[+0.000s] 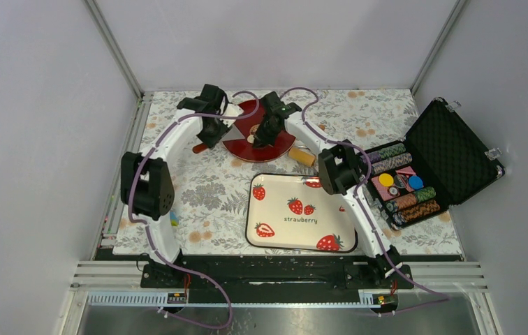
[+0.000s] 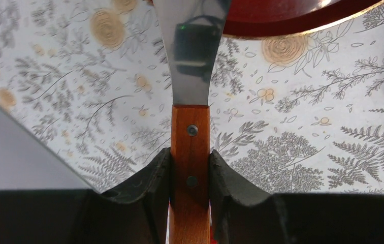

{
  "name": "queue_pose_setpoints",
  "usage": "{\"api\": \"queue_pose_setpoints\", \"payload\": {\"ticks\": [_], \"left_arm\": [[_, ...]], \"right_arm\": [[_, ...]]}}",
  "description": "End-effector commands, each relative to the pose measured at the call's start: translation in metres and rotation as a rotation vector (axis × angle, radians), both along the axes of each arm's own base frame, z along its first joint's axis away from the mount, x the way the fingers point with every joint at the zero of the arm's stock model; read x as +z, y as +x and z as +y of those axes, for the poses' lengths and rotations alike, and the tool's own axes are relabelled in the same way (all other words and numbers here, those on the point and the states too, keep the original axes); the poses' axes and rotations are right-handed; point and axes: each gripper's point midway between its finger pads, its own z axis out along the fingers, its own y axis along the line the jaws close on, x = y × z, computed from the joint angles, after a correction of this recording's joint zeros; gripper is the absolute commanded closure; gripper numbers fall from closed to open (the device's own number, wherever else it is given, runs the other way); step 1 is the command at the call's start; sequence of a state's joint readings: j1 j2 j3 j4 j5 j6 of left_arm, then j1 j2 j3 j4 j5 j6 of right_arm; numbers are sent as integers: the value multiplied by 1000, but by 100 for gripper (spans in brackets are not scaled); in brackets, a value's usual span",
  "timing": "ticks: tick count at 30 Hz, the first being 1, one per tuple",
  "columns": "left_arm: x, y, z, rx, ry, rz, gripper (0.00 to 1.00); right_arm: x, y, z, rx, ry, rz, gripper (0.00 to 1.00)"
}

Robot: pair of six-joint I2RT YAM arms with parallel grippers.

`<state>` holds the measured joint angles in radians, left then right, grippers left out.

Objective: Roll out the dumpling wrappers from the dough

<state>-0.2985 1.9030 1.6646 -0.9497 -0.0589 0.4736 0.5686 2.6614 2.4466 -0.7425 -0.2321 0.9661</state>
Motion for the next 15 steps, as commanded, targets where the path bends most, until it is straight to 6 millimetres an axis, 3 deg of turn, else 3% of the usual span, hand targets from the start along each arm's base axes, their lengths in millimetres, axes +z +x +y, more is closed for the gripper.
{"api": "queue_pose_setpoints", "payload": {"ticks": [1, 9, 11, 15], "left_arm": [[51, -1, 14, 67, 8, -176, 100], [55, -25, 0, 151, -303, -268, 100], [57, -34, -4, 174, -375, -288, 100], [66, -52, -10, 227, -517, -349, 100]], "right_arm": [[79, -4, 2, 60, 64, -121, 100], [137, -22, -19, 130, 33, -226, 99], [158, -31, -29, 157, 19, -267, 94], [182, -55, -57, 180, -38, -319, 84]]}}
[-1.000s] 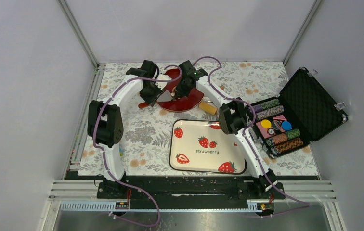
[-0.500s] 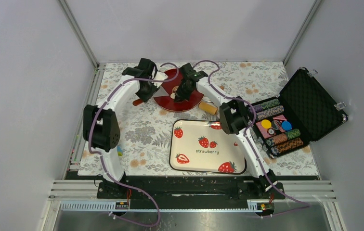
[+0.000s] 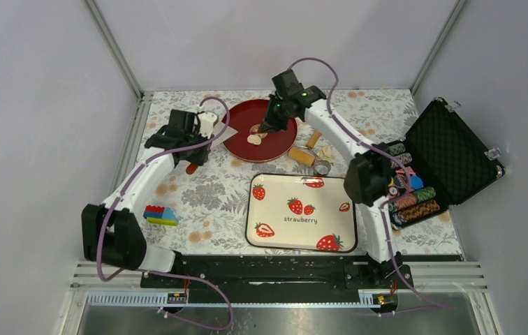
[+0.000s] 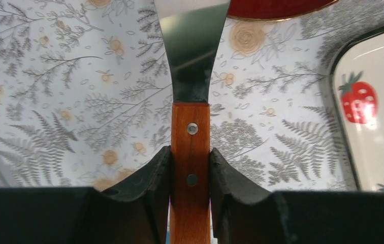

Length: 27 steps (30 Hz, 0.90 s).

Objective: Roll out the dumpling wrappers from the dough

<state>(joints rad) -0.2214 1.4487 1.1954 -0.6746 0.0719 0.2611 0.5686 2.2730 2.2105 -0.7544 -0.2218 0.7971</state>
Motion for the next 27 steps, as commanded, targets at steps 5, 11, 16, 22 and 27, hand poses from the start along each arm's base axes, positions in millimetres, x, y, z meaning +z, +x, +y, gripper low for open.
{"api": "queue_pose_setpoints", "payload": {"ticks": [5, 11, 16, 22, 27], "left_arm": [[24, -21, -31, 64, -363, -182, 100], [17, -47, -33, 135, -490, -220, 100], [11, -61, -28, 200, -543, -252, 100], [-19, -69, -18, 269, -517, -221, 99], [-24, -65, -13, 294, -491, -209, 92]], "right_arm": [[55, -62, -80, 29, -98, -166, 58], [37, -110, -143, -6, -134, -179, 35], [23, -149, -184, -34, -183, -191, 22], [-5, -185, -212, -83, -224, -145, 18], [-16, -195, -224, -93, -261, -139, 16]]}}
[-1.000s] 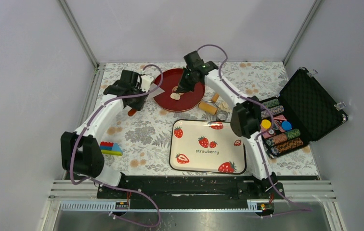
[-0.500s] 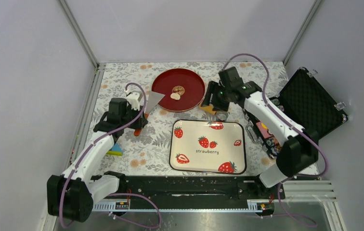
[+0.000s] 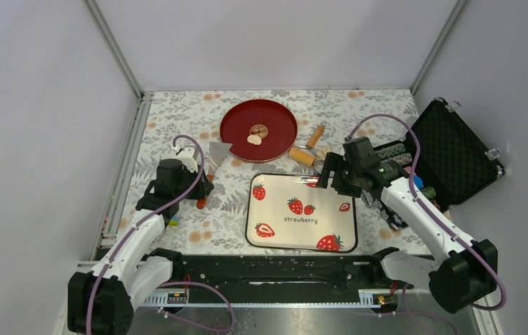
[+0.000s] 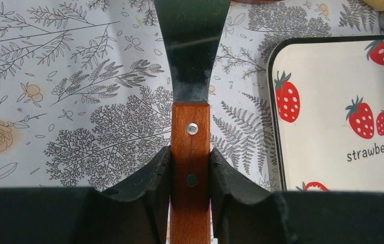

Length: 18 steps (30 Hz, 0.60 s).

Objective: Roll out the dumpling wrappers from the dough

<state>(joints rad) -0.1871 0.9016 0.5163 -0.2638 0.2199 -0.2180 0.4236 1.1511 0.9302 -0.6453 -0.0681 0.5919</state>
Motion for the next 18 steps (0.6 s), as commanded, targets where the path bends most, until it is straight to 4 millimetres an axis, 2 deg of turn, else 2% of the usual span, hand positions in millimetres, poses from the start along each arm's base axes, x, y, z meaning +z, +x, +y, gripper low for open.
{"api": "queue_pose_setpoints", "payload": {"ticks": [1, 4, 8, 10, 12, 18], "left_arm": [[17, 24, 5, 57, -5, -85, 89], [16, 27, 6, 70, -5, -82, 75], [19, 31, 11, 109, -6, -106, 47], [20, 32, 14, 131, -2, -119, 37], [21, 33, 18, 152, 3, -135, 21], [31, 37, 22, 173, -11, -181, 5]], "right_arm": [[0, 2, -13, -20, -50, -41, 16], [-1, 1, -18, -12, -77, -39, 13], [-4, 2, -24, -22, -110, -39, 13], [-4, 2, -26, -30, -116, -39, 11], [-3, 4, -26, -34, -121, -43, 9], [-4, 8, -32, -36, -156, -54, 3]]}}
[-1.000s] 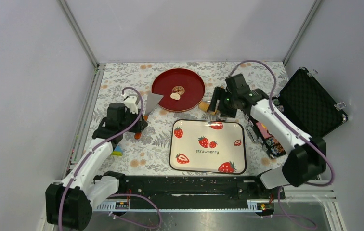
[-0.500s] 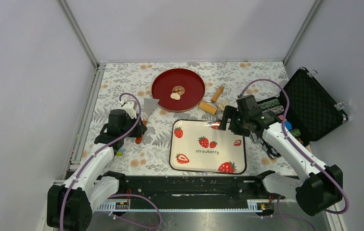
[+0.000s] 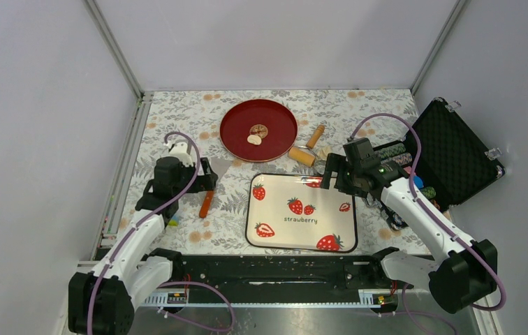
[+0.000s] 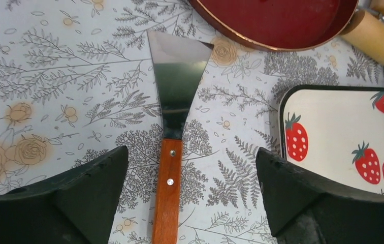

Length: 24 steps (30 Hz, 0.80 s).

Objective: Roll out the dumpling wrappers from the dough

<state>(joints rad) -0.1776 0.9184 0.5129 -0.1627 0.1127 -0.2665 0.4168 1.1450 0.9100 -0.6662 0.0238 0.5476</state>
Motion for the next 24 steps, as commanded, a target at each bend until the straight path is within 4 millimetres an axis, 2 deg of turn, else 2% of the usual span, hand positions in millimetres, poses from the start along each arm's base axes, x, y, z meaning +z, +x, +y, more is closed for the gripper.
{"api": "queue_pose_setpoints", "payload": {"ticks": [1, 7, 10, 14, 18, 21, 24], "left_arm": [[25, 15, 6, 46, -25, -123, 4], [50, 26, 23, 141, -120, -277, 1], [53, 30, 32, 158, -191, -320, 1], [55, 35, 56, 198, -232, -359, 1], [52, 37, 91, 319, -186, -388, 1], [52, 39, 105, 353, -107, -447, 1], [49, 42, 109, 352, -68, -497, 1]], "right_arm": [[8, 9, -14, -22, -60, -51, 2], [15, 25, -51, -149, -137, -169, 0], [17, 32, -70, -180, -188, -250, 0], [9, 37, -100, -227, -318, -326, 1], [-9, 41, -130, -308, -444, -439, 2], [-2, 49, -143, -366, -483, -575, 4], [-8, 60, -141, -346, -477, -703, 9]]}}
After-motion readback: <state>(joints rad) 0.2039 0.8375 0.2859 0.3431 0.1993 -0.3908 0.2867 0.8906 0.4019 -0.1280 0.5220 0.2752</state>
